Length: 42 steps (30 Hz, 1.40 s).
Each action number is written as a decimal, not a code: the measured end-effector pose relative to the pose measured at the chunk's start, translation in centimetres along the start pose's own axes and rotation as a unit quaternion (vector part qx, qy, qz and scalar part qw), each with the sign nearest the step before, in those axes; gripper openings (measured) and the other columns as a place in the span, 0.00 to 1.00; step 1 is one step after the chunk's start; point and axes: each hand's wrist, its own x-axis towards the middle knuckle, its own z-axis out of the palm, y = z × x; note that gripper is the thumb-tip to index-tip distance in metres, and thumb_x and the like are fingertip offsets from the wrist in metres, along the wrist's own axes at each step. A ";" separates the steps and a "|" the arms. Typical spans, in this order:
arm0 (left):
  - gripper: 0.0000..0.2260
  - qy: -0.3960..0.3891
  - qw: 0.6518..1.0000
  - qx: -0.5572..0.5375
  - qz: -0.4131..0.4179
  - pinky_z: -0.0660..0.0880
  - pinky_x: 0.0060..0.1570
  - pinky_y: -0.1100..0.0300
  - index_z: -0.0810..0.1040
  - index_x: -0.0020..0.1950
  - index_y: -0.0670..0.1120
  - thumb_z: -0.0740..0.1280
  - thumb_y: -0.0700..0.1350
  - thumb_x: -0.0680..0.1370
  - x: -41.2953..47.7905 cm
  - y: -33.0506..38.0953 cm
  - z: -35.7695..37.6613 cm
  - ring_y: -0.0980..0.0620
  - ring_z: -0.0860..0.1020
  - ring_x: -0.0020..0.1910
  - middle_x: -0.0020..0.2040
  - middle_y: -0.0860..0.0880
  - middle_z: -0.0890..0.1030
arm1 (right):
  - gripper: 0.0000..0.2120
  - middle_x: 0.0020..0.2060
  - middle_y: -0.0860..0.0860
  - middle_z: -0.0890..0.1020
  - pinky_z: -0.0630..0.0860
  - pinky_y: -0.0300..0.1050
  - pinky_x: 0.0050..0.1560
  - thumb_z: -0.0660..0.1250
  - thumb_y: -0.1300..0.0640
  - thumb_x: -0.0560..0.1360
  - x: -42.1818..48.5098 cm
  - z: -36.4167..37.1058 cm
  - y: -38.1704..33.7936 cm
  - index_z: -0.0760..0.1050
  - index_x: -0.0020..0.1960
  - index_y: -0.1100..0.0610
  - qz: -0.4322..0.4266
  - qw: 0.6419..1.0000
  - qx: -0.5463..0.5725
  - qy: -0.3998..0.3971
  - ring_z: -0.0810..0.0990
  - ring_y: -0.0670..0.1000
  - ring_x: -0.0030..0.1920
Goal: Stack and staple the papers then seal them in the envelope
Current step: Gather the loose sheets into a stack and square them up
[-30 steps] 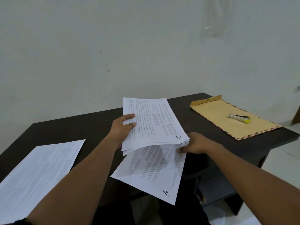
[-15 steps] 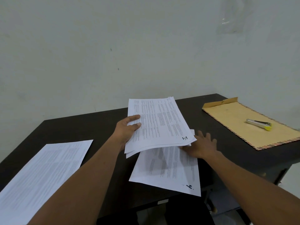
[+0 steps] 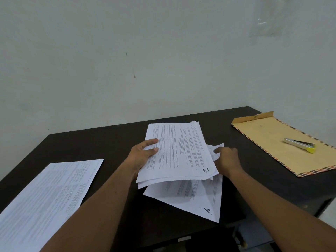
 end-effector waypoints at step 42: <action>0.12 0.104 0.991 0.049 0.075 0.70 0.70 0.48 0.85 0.56 0.54 0.72 0.39 0.77 -3.5 5.0 -12.6 0.48 0.75 0.65 0.66 0.51 0.77 | 0.14 0.57 0.48 0.80 0.77 0.53 0.63 0.64 0.70 0.78 -0.3 3.3 -20.4 0.83 0.50 0.53 -0.160 0.871 0.427 -0.181 0.79 0.52 0.61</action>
